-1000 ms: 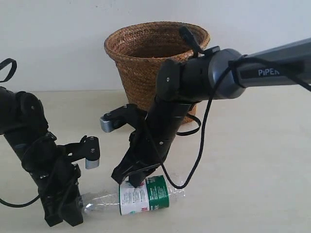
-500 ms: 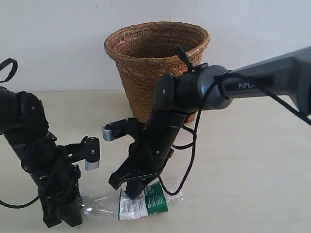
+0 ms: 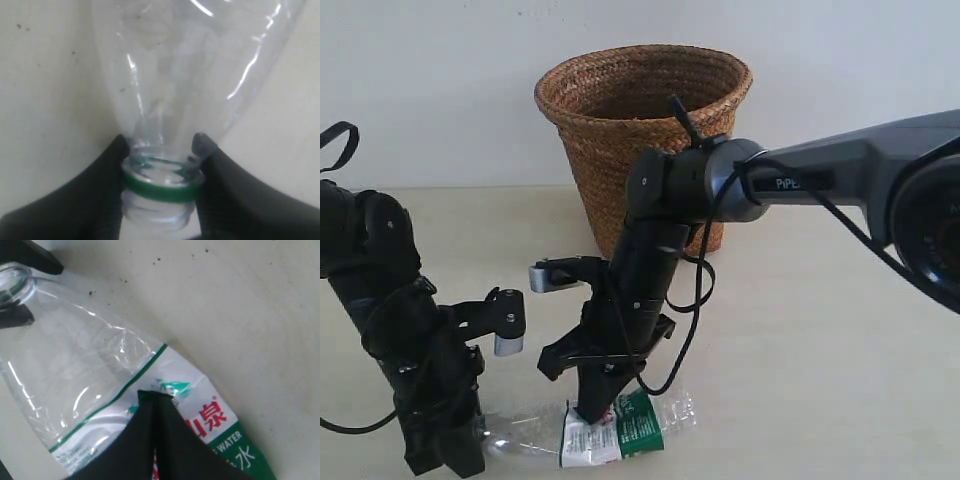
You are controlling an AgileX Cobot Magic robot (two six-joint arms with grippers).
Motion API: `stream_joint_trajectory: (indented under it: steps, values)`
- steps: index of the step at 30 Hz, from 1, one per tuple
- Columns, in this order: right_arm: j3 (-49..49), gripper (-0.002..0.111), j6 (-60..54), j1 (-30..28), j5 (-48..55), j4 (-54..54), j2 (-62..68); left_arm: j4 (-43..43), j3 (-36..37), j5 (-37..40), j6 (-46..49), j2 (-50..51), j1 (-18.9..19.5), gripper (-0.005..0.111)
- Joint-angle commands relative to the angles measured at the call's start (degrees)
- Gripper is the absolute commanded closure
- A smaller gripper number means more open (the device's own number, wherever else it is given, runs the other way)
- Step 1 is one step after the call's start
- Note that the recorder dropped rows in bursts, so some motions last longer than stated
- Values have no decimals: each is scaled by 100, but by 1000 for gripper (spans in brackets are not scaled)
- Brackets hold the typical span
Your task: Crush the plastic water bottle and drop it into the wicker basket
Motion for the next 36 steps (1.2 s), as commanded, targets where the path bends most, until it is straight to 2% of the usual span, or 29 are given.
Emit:
stream_joint_trajectory:
  steps: [1,5,10,11,12,16,20,24,30,34,36]
  values:
    - [222,108,73,-3,282,-634,422,44,73,-406,-334,155,4,102]
    - [222,108,99,-11,282,-621,267,44,73,-427,-334,155,4,101]
    - [222,108,111,-11,282,-585,-172,44,73,-387,-225,155,4,70]
    - [222,108,112,-11,282,-545,-268,44,73,-387,-159,155,4,69]
    - [222,108,112,-11,282,-488,-398,67,73,-387,-119,155,4,72]
    - [222,108,112,-11,282,-476,-945,122,-11,-387,-25,155,4,102]
    - [222,108,50,-11,282,-476,-1489,109,-114,-431,-25,115,4,102]
    - [222,108,50,-11,282,-487,-1858,109,-110,-917,-25,-116,-10,102]
    - [348,108,50,-11,255,-516,-1929,795,169,-1602,-9,-465,-330,102]
    - [638,108,-1,-11,-312,-504,-1929,1007,519,-2453,-24,-480,-516,102]
    - [812,108,-1,-11,-596,-504,-1929,1007,592,-2642,-24,-480,-586,102]
